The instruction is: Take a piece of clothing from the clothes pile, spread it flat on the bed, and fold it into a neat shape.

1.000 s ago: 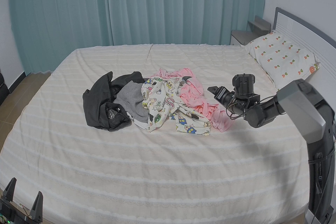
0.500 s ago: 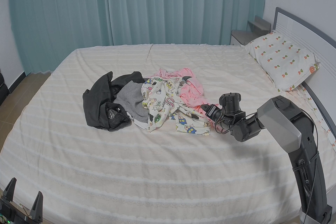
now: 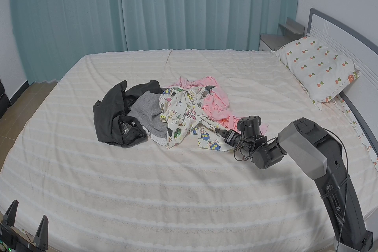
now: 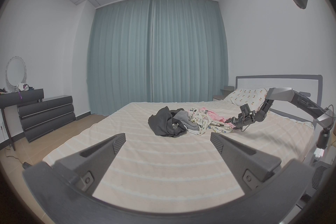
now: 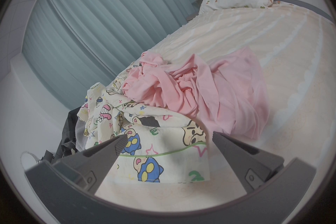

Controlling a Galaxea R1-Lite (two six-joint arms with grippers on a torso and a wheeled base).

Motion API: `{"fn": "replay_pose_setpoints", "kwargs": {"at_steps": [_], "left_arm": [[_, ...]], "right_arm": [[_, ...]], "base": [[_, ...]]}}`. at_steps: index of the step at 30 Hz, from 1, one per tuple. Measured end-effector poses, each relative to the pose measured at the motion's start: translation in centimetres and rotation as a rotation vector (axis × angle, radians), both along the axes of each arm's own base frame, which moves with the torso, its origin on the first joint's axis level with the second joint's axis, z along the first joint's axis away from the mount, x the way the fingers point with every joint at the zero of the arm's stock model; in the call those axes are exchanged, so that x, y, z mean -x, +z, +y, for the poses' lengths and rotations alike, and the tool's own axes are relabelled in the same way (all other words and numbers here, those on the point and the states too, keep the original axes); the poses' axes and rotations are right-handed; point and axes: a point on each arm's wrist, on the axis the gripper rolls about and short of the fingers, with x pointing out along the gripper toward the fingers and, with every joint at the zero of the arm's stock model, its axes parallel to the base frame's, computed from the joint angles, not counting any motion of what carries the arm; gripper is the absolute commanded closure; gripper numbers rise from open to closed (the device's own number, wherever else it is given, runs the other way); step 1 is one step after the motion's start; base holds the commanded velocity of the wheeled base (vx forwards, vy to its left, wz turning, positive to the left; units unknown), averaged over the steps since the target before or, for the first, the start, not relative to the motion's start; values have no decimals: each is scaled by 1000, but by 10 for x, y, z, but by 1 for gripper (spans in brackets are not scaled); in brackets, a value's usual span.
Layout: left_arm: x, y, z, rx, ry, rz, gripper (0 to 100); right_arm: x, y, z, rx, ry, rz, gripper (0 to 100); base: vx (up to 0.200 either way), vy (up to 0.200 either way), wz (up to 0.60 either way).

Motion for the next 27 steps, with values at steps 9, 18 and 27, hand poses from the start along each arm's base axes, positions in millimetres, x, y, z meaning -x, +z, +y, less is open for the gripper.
{"fn": "replay_pose_setpoints", "kwargs": {"at_steps": [9, 18, 27], "left_arm": [[0, 0, 0, 0, 0, 0, 0], [0, 0, 0, 0, 0, 0, 0], [0, 0, 0, 0, 0, 0, 0]], "right_arm": [[-1, -13, 9, 37, 22, -6, 0], [2, -13, 26, 39, 56, -19, 100], [4, -14, 25, 43, 55, -10, 100]], "base": [[0, 0, 0], [0, 0, 0], [0, 0, 0]]}}
